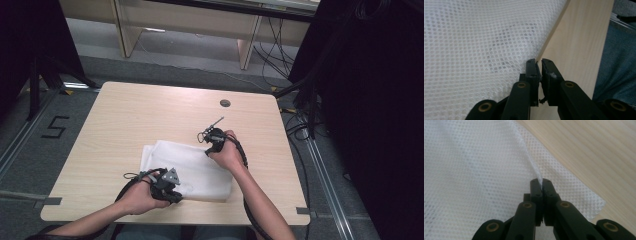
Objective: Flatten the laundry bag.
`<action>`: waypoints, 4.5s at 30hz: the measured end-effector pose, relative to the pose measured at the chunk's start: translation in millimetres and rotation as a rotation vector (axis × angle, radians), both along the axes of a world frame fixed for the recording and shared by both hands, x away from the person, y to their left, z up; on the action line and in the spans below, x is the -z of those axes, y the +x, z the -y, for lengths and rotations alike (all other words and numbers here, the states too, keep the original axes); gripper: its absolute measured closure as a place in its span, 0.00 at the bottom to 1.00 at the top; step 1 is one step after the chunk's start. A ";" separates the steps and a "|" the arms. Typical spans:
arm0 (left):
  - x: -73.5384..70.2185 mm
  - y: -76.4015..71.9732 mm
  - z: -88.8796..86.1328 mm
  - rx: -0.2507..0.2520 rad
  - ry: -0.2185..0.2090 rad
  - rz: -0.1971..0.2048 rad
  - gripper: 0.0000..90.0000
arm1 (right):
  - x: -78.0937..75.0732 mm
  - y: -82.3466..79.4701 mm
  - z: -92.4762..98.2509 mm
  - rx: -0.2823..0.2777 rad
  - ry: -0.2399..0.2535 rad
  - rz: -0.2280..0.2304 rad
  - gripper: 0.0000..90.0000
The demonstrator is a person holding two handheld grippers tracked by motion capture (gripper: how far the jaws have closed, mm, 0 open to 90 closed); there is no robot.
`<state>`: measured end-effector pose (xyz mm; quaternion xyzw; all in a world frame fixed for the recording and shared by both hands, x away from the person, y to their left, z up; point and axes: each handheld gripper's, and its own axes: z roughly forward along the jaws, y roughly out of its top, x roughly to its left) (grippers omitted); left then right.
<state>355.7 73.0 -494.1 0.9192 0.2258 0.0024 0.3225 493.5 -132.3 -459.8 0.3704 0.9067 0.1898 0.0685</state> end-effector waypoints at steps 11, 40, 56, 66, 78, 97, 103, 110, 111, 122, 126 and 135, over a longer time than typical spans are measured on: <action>4.7 17.8 -4.8 -0.065 0.024 -0.003 0.97 | -31.1 -9.5 -6.0 0.005 0.032 0.043 1.00; 6.4 77.8 -9.7 -0.286 -0.092 0.099 0.98 | -82.8 -33.3 -20.5 -0.071 0.121 0.216 1.00; 1.7 62.0 3.0 -0.212 -0.093 0.110 0.96 | -91.4 -37.9 -22.3 -0.060 0.151 0.247 1.00; 6.1 75.7 7.7 -0.251 -0.108 0.132 0.96 | -94.7 -39.3 -26.3 -0.063 0.163 0.243 1.00; 6.2 76.7 -0.1 -0.248 -0.107 0.147 0.92 | -93.0 -38.6 -28.5 -0.075 0.167 0.241 1.00; -22.2 25.4 -85.4 -0.294 -0.139 0.203 0.88 | -91.1 -46.0 -30.4 -0.095 0.174 0.225 1.00; -27.4 19.1 -114.7 -0.375 -0.151 0.231 0.87 | -90.2 -49.4 -29.4 -0.115 0.145 0.257 1.00; -28.7 26.0 -145.3 -0.491 -0.161 0.232 0.85 | -87.2 -56.1 -30.3 -0.129 0.139 0.253 1.00; -28.7 27.1 -147.1 -0.498 -0.162 0.228 0.84 | -86.4 -58.8 -32.2 -0.121 0.160 0.245 1.00; -24.8 33.8 -161.1 -0.562 -0.120 0.252 0.78 | -81.7 -68.4 -34.8 -0.152 0.144 0.238 1.00; -21.6 36.7 -166.6 -0.601 -0.119 0.241 0.78 | -78.4 -71.3 -36.7 -0.185 0.149 0.223 1.00; -17.8 38.7 -167.9 -0.607 -0.107 0.238 0.77 | -74.2 -80.7 -36.7 -0.168 0.148 0.211 1.00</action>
